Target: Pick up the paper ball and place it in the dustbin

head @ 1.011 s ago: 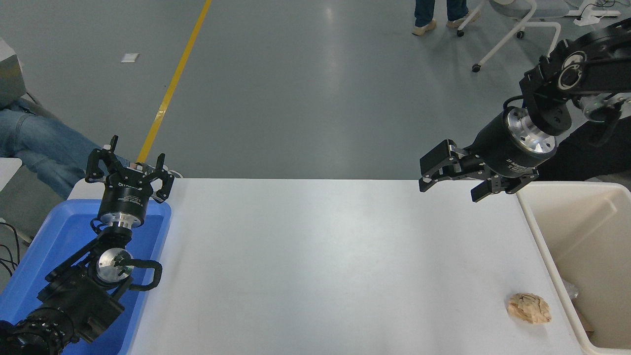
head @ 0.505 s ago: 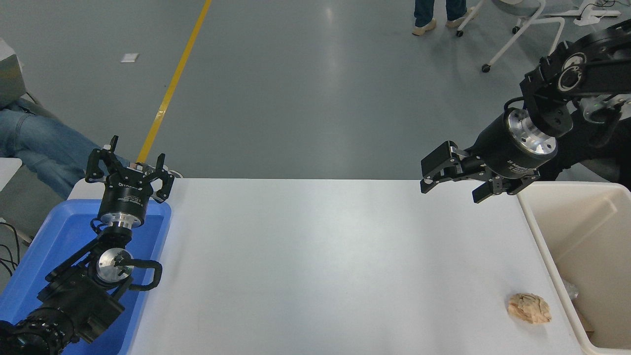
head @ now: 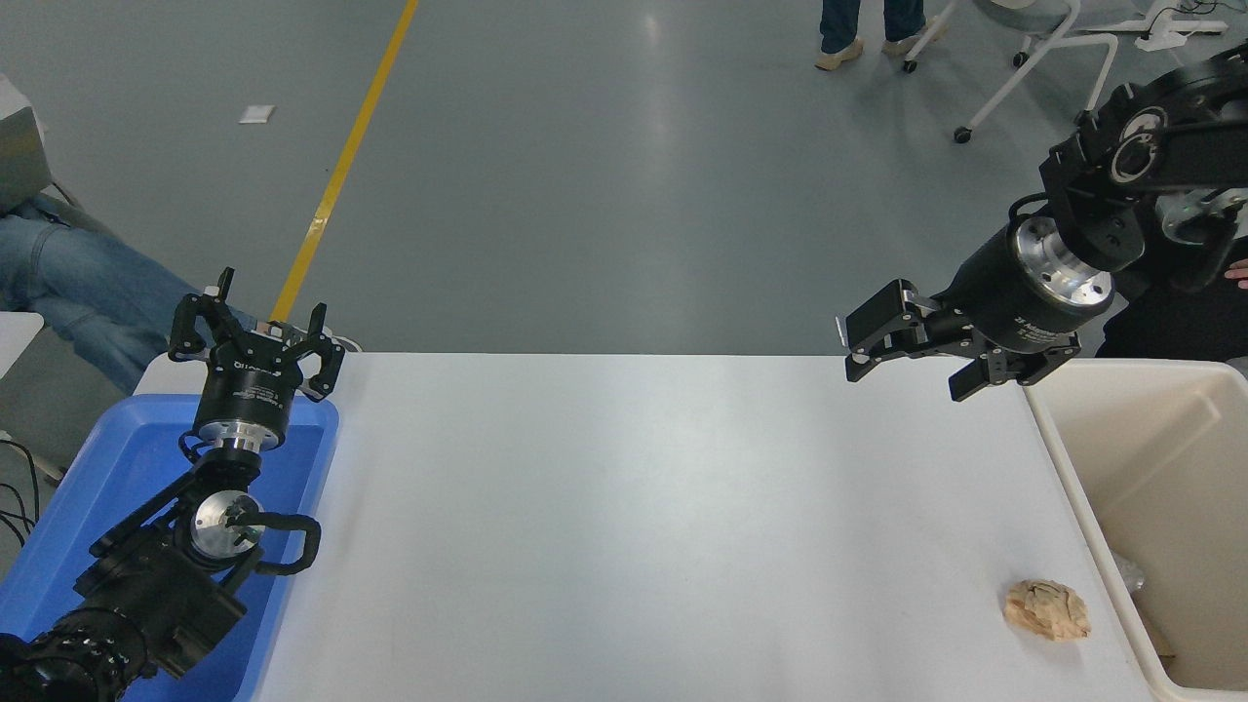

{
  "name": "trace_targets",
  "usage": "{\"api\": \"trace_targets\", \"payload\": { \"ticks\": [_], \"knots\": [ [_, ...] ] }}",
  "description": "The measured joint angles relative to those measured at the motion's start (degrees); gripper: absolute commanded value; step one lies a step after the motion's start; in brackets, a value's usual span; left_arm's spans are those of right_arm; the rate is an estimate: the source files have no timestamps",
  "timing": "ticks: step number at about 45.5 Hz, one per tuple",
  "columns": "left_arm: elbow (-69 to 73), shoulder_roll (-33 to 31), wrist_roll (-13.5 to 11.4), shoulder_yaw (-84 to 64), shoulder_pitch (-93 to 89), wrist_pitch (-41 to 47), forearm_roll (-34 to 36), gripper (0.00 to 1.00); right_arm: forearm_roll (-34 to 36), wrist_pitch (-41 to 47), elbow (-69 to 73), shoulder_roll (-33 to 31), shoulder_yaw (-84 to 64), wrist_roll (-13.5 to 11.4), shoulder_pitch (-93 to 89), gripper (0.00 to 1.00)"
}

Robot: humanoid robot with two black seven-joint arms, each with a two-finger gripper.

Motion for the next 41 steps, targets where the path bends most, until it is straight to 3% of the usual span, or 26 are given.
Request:
{"api": "trace_targets", "payload": {
  "ticks": [41],
  "knots": [
    [0.00, 0.00, -0.02, -0.03, 0.00, 0.00, 0.00, 0.99, 2.01, -0.54, -4.09, -1.47, -3.26, 0.14, -2.36, 1.00]
  ]
}}
